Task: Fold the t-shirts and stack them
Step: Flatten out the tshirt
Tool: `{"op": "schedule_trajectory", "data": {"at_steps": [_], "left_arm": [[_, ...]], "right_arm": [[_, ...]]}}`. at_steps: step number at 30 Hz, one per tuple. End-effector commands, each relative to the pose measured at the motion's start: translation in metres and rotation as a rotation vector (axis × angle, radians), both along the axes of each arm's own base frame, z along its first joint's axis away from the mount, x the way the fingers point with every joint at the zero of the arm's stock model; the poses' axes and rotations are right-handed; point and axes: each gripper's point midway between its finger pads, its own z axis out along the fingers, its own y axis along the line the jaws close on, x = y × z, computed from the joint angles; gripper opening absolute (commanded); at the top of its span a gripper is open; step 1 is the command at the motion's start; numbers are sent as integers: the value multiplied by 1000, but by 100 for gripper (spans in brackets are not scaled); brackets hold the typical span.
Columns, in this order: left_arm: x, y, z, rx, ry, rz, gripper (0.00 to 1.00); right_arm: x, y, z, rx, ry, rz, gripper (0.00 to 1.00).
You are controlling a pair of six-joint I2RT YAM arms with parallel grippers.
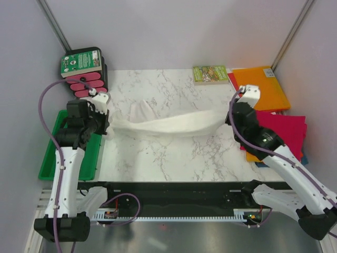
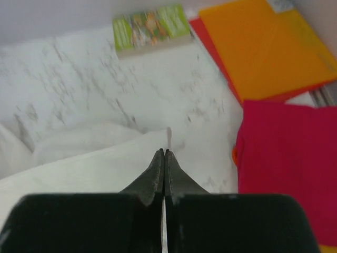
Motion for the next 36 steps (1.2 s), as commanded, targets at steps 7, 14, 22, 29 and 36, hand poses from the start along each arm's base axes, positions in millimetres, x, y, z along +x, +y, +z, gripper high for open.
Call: {"op": "schedule_trajectory", "data": {"at_steps": [7,14,22,29,36], "left_arm": [[-60,15,-102,195,330,-154,2],[-75,5,-112,163,395,-225,2],[-74,0,-122,126,445,-237,2],[-72,0,-128,118,465,-235,2],[-71,1,-136,120,486,-225,2]], "right_arm": [[-58,-5,-151,57,314,46,0],[-69,-1,-143,71,337,63,50],[-55,15,-164,98,375,42,52],[-65,33,-232,201,475,64,46],[-70,36,-269,179,555,62,44]]}}
